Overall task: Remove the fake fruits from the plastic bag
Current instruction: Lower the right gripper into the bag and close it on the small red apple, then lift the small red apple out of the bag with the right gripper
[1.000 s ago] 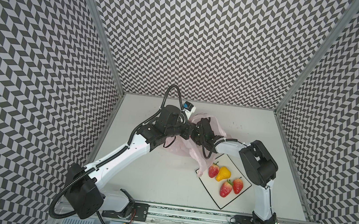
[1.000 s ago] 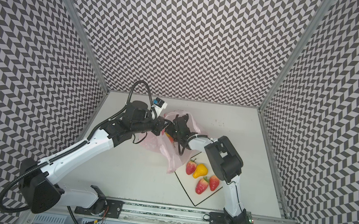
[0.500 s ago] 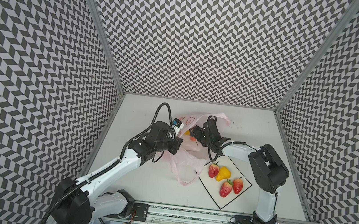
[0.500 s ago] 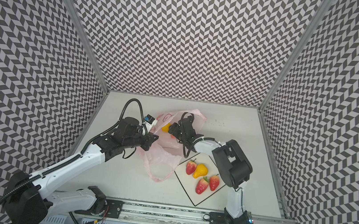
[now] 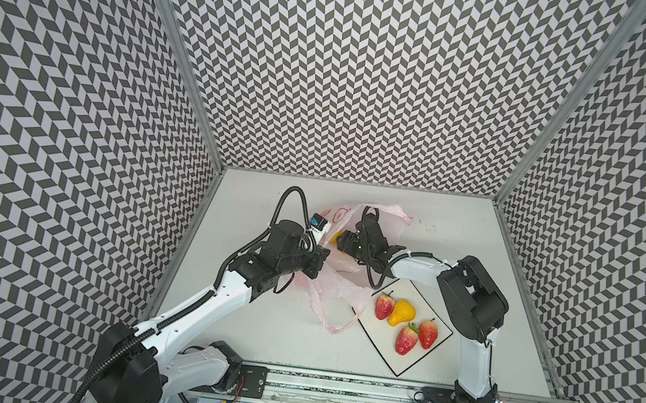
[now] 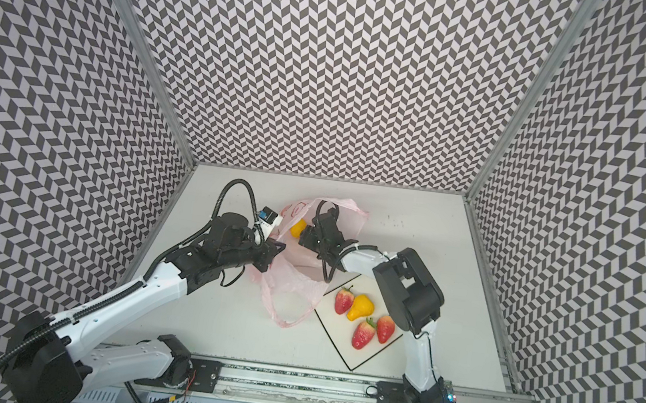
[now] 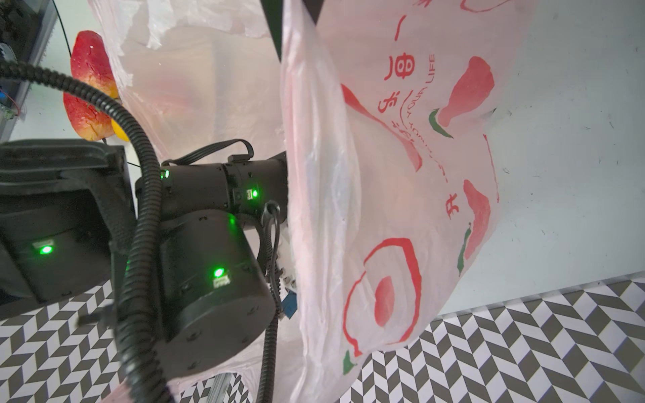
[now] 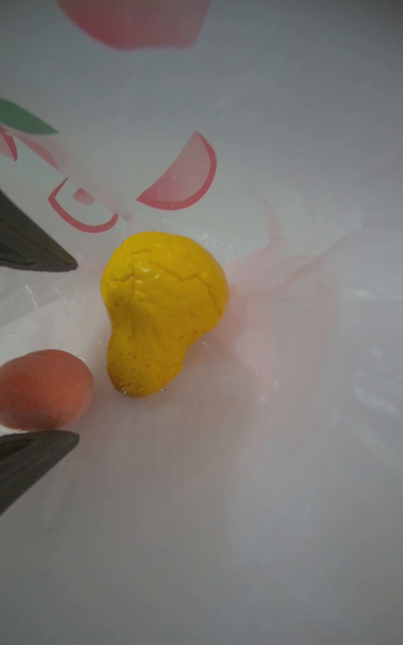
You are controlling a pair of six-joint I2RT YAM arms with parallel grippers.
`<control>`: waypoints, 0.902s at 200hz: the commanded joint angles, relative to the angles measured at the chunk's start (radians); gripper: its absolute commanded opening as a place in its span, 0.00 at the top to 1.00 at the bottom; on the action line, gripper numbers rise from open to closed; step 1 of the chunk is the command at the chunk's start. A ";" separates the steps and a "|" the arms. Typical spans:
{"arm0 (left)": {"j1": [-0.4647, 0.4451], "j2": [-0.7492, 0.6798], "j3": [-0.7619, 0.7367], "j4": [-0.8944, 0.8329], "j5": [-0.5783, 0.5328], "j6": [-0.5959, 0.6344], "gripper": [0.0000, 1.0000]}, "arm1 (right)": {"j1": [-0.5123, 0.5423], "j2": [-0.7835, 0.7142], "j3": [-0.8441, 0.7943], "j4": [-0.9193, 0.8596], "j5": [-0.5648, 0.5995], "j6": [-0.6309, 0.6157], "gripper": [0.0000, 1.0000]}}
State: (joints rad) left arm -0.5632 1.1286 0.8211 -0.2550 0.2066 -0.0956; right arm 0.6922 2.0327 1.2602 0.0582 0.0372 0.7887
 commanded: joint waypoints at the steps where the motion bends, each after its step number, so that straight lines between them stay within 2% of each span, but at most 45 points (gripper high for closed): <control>1: -0.004 0.001 0.021 0.018 -0.013 0.002 1.00 | 0.030 0.016 0.030 -0.042 0.092 -0.120 0.32; 42: -0.004 0.012 0.039 0.019 -0.022 -0.012 1.00 | 0.065 0.063 0.087 -0.096 0.163 -0.182 0.37; 103: -0.004 0.012 0.050 0.023 -0.044 -0.016 1.00 | 0.079 0.103 0.130 -0.130 0.192 -0.214 0.53; 132: -0.004 0.017 0.041 0.027 -0.064 -0.028 1.00 | 0.080 0.070 0.125 -0.126 0.198 -0.221 0.60; 155: -0.007 0.032 0.046 0.010 -0.131 -0.050 1.00 | 0.079 0.020 0.110 -0.104 0.192 -0.230 0.61; 180: -0.009 0.040 0.052 0.004 -0.153 -0.072 1.00 | 0.079 -0.046 0.086 -0.084 0.156 -0.242 0.64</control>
State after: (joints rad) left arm -0.5632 1.1614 0.8413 -0.2558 0.1066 -0.1368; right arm 0.7685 2.0995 1.3636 -0.0803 0.2089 0.5701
